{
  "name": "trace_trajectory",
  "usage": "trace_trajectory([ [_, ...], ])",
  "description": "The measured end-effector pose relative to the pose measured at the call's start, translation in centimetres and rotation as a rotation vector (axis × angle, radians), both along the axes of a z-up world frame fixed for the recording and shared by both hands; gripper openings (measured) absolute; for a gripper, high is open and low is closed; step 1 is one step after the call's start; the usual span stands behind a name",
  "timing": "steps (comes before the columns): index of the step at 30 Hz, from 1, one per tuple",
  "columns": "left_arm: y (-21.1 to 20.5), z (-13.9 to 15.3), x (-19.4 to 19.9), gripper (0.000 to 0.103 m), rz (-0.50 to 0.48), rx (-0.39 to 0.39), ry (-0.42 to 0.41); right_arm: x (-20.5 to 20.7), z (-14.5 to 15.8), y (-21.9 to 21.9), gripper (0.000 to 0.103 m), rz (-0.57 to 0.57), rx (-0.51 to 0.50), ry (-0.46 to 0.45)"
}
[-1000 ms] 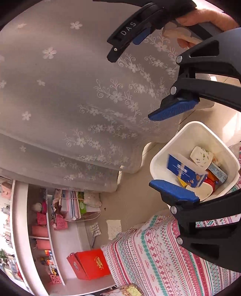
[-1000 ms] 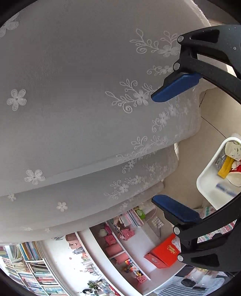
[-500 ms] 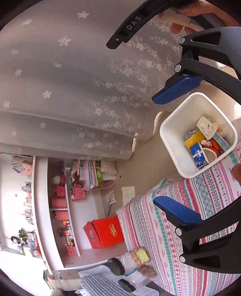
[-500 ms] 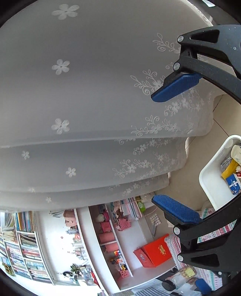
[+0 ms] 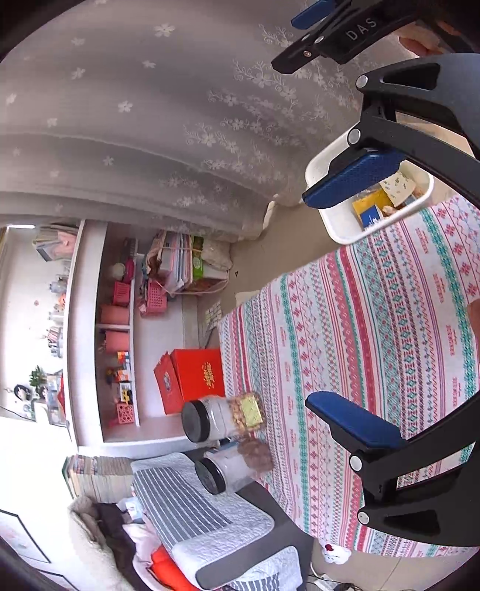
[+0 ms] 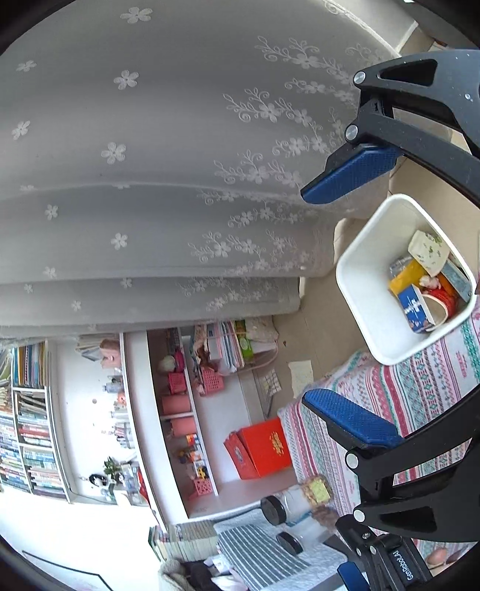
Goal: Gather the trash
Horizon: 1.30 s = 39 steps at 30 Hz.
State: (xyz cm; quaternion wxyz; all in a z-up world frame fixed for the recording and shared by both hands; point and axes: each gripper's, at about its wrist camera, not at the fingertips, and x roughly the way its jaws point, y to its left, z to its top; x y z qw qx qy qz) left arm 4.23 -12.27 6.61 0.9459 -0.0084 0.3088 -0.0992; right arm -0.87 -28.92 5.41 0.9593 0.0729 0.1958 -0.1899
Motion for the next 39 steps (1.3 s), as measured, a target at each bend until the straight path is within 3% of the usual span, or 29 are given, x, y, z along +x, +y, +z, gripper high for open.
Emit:
trace_trajectory([
  [5,4.5,-1.9,-0.7,0.096,0.078,-0.043,0.020,1.4,-1.7,2.8,0.096,0.065,0.002,0.045],
  [9,6.2,-3.2,-1.1,0.096,0.108,-0.034,0.009,1.9,-2.7,4.5,0.096,0.104,-0.009,0.067],
  [14,6.1,-4.1,-0.9,0.096,0.094,-0.013,0.011,1.9,-3.1,5.6,0.096,0.118,-0.055,0.063],
  [23,5.7,-3.5,-1.2,0.096,0.132,0.030,-0.060,2.0,-3.3,6.3,0.096,0.107,-0.094,0.035],
  [39,6.1,-3.5,-0.7,0.096,0.148,0.019,-0.038,1.9,-3.2,6.7,0.096,0.126,-0.109,0.028],
])
